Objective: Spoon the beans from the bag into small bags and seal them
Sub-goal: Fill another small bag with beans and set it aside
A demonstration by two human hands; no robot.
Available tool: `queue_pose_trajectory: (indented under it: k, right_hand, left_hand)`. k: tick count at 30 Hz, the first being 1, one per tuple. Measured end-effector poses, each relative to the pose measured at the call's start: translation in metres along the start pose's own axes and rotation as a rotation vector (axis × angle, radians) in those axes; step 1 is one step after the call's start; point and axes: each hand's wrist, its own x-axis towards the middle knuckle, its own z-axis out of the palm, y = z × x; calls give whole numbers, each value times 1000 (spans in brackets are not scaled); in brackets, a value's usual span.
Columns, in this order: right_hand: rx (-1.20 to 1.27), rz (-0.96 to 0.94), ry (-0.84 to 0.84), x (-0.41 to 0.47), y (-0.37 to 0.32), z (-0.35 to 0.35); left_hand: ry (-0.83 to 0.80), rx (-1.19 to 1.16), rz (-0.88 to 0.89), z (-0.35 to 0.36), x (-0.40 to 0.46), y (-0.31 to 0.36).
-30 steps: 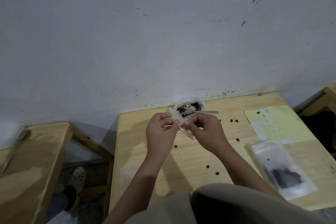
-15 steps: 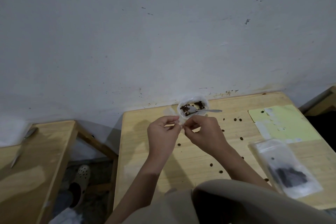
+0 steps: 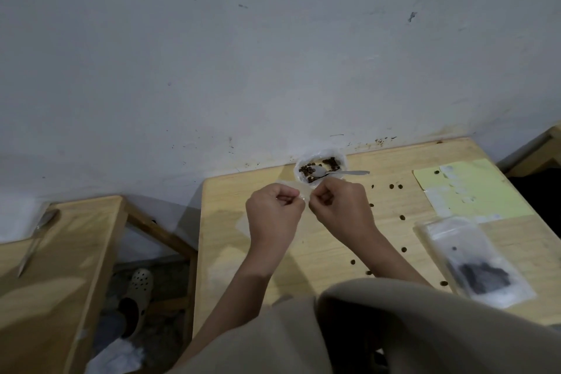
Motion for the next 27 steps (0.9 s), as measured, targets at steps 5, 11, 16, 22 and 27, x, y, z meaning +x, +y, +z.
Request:
queue_pose_trajectory:
  k: [5, 11, 16, 22, 27]
  right_hand:
    - [-86, -23, 72, 8, 4, -3]
    - [-71, -41, -148, 12, 7, -14]
    - [-206, 11, -375, 14, 3, -8]
    - [33, 162, -298, 28, 9, -20]
    - [125, 242, -217, 27, 13, -27]
  left_hand:
    - [-127, 82, -72, -5, -4, -7]
    - [-205, -22, -160, -11, -3, -8]
    - [-266, 10, -84, -4, -2, -4]
    - [-273, -174, 153, -4, -14, -16]
    - [-181, 339, 367, -9, -7, -64]
